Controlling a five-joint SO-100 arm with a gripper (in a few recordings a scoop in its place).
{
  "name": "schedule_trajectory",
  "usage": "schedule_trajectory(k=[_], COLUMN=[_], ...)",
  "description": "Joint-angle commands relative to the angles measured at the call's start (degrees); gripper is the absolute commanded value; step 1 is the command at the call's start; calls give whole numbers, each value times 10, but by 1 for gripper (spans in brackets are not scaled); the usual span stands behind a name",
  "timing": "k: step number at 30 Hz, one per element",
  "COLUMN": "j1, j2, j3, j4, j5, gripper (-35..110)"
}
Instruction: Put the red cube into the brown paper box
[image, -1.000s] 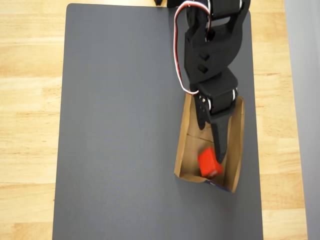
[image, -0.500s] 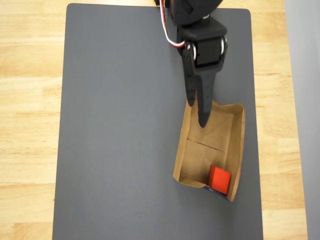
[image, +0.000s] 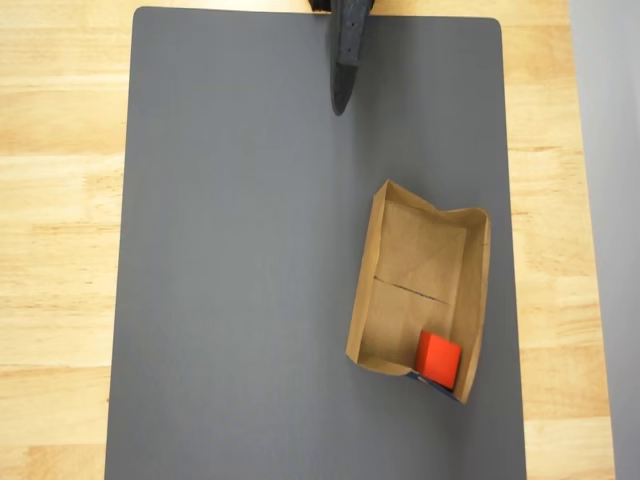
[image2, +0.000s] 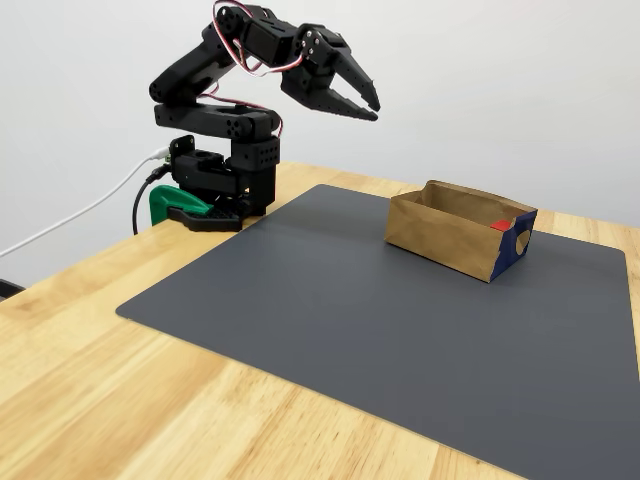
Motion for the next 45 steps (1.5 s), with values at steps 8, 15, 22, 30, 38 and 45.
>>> schedule_trajectory(k=[8, 15, 22, 30, 38, 45], j1=[8, 4, -4, -10, -11, -11], j2=[10, 10, 10, 11, 11, 11], j3=[95, 110, 110, 110, 110, 110], j4=[-63, -39, 29, 53, 54, 54], j5=[-16, -14, -16, -13, -15, -15], gripper=[0, 0, 0, 0, 0, 0])
